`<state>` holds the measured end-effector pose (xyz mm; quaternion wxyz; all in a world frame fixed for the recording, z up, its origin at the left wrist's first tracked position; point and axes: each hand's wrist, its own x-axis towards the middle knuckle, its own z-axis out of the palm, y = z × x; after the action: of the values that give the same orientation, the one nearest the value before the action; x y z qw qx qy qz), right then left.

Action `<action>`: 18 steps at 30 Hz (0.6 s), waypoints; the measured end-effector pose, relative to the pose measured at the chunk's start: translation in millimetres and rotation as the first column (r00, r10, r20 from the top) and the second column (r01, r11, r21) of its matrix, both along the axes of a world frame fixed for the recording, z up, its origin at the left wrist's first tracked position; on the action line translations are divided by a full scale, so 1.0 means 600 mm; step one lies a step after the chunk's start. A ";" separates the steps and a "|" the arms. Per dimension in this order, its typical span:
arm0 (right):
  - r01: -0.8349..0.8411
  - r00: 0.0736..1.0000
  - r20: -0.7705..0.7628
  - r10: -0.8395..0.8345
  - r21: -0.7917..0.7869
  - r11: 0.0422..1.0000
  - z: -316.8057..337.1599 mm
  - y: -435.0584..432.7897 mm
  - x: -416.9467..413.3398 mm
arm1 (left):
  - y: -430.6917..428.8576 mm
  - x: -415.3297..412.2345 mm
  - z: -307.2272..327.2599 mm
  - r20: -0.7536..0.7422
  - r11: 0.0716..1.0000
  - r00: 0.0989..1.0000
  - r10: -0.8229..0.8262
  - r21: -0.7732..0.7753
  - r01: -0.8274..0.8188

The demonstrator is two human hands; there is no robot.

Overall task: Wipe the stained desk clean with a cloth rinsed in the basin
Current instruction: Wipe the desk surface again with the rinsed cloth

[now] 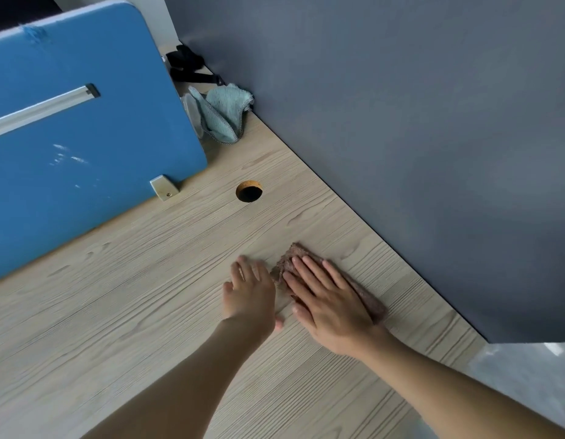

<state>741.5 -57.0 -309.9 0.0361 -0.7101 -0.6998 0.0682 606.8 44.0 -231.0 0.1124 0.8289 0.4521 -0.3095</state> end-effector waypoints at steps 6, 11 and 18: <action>0.178 0.982 0.054 -0.178 0.018 0.984 -0.003 0.015 0.062 | 0.000 0.000 -0.003 -0.020 1.000 1.000 -0.018 0.006 0.018; 0.119 0.993 0.019 -0.119 0.017 0.993 -0.001 -0.044 -0.017 | -0.002 0.000 -0.003 -0.008 1.000 1.000 -0.015 0.021 0.015; 0.183 0.980 0.073 -0.183 0.009 0.983 0.000 -0.044 0.056 | -0.003 0.002 -0.005 -0.027 0.999 0.999 -0.029 0.027 0.030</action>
<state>775.3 -83.7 -309.6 0.0170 -0.7734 -0.6326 0.0377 608.1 42.1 -234.0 0.0903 0.8327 0.4457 -0.3160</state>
